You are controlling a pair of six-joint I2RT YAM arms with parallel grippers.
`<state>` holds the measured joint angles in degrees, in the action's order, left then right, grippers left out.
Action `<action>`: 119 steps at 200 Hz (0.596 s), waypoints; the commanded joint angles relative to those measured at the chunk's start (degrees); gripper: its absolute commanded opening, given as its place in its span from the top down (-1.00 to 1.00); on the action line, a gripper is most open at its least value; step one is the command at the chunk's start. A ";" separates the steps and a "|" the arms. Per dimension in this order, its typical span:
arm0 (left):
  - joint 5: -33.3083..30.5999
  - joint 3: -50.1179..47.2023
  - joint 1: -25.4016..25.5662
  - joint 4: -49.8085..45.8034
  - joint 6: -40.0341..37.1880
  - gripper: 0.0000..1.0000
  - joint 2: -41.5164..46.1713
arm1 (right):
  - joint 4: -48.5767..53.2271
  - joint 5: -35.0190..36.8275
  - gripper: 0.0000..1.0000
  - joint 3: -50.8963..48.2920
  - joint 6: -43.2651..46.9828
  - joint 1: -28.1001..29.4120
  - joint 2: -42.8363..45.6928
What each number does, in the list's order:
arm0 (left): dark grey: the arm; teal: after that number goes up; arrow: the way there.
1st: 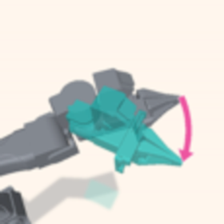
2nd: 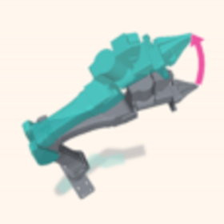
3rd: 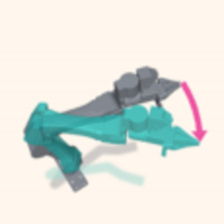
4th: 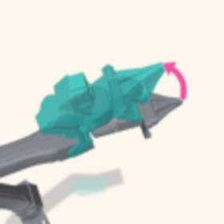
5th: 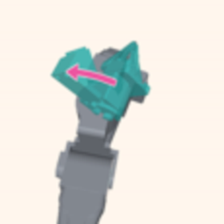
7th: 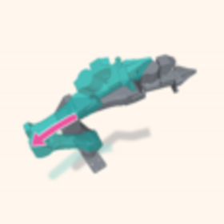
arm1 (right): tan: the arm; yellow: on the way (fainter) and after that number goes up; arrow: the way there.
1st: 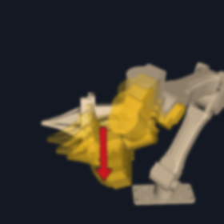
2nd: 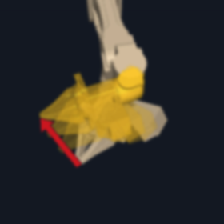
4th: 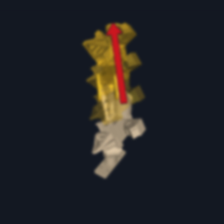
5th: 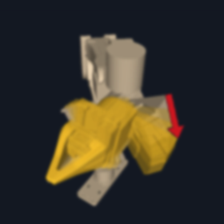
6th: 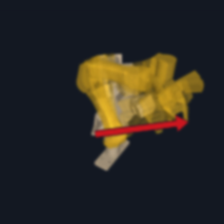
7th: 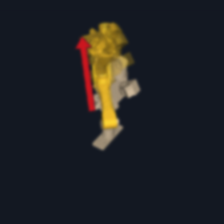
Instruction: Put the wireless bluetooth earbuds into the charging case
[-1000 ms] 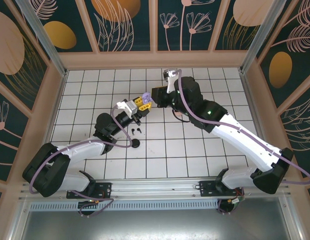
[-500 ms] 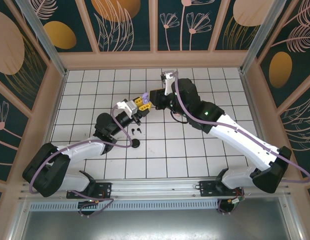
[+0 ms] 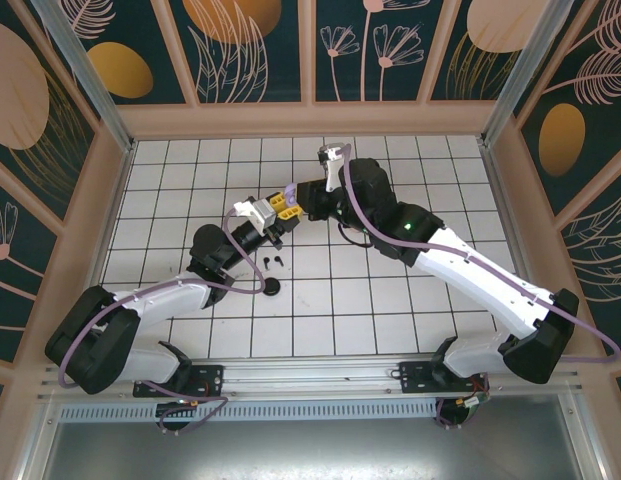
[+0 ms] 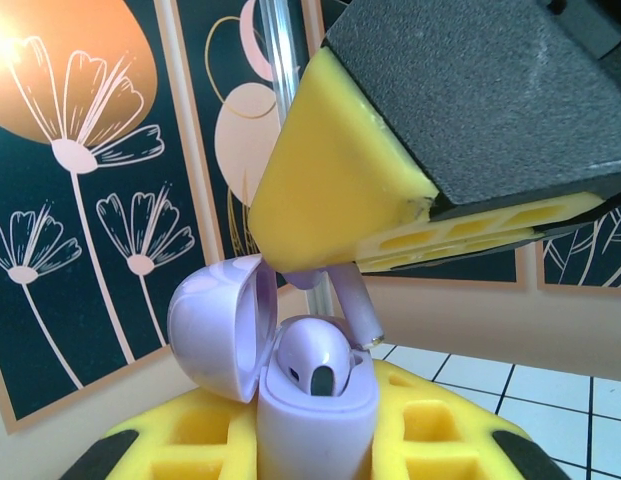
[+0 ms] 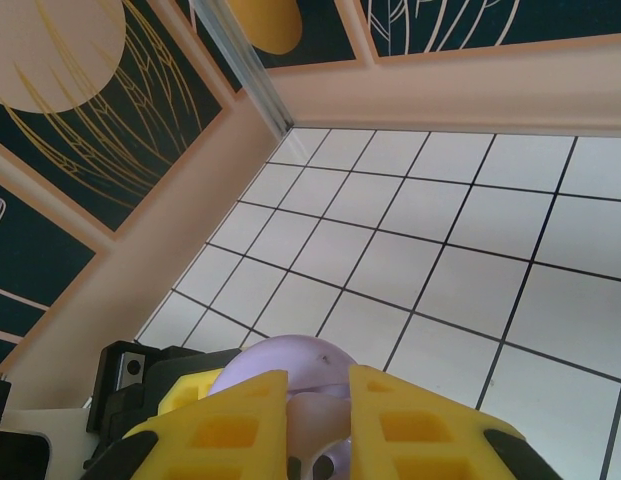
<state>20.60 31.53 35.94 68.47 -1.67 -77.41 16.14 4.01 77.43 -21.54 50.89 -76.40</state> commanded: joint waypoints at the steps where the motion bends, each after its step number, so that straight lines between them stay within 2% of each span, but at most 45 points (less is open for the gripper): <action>1: 1.45 1.36 -0.19 1.01 0.39 1.00 0.93 | -1.90 1.13 0.63 -1.05 -0.43 0.57 -0.55; 61: 1.64 1.25 -0.24 1.17 0.43 1.00 0.92 | -1.95 3.88 0.63 -1.28 0.87 0.44 -0.59; 119: 2.19 1.43 -0.22 1.14 0.73 1.00 1.02 | -2.34 2.63 0.64 -1.33 1.15 0.43 -1.82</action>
<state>20.62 31.53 35.83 67.64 -1.65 -77.41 15.38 6.20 77.08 -21.30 51.00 -76.88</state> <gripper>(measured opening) 0.220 0.188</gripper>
